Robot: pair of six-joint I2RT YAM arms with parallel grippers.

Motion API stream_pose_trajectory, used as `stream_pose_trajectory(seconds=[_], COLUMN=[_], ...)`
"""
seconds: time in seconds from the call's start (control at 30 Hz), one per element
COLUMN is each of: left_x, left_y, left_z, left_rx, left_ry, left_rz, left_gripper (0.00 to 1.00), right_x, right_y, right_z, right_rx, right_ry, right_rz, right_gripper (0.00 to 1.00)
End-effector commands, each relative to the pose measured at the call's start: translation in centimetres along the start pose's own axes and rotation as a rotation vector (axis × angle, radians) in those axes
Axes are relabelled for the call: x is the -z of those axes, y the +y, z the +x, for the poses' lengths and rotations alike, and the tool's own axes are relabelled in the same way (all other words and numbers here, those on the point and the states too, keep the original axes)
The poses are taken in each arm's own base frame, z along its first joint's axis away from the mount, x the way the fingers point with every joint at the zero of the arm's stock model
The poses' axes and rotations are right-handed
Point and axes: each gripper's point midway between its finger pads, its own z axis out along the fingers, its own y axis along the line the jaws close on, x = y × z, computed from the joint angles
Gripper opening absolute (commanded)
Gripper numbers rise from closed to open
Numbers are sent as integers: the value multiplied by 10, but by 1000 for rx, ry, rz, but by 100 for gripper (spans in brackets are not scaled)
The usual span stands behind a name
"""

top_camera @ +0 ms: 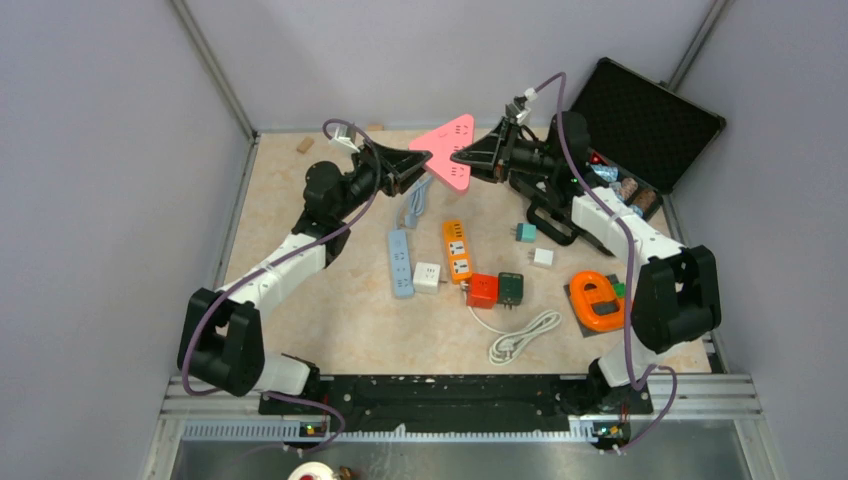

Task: Insert the plug
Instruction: Pick up the plug from the center of the board.

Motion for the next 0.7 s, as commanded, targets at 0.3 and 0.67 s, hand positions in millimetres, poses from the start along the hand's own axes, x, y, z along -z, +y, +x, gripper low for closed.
stream_pose_trajectory(seconds=[0.3,0.67], left_x=[26,65], left_y=[16,71], left_z=[21,18], left_rx=[-207,-381], left_ry=[83,131], left_rz=[-165,-512], left_gripper=[99,99], right_x=[35,100], right_y=[-4,-53], right_z=[-1,7], right_rx=[153,105], right_ry=[-19,-26], right_rz=[194,413], right_gripper=[0,0])
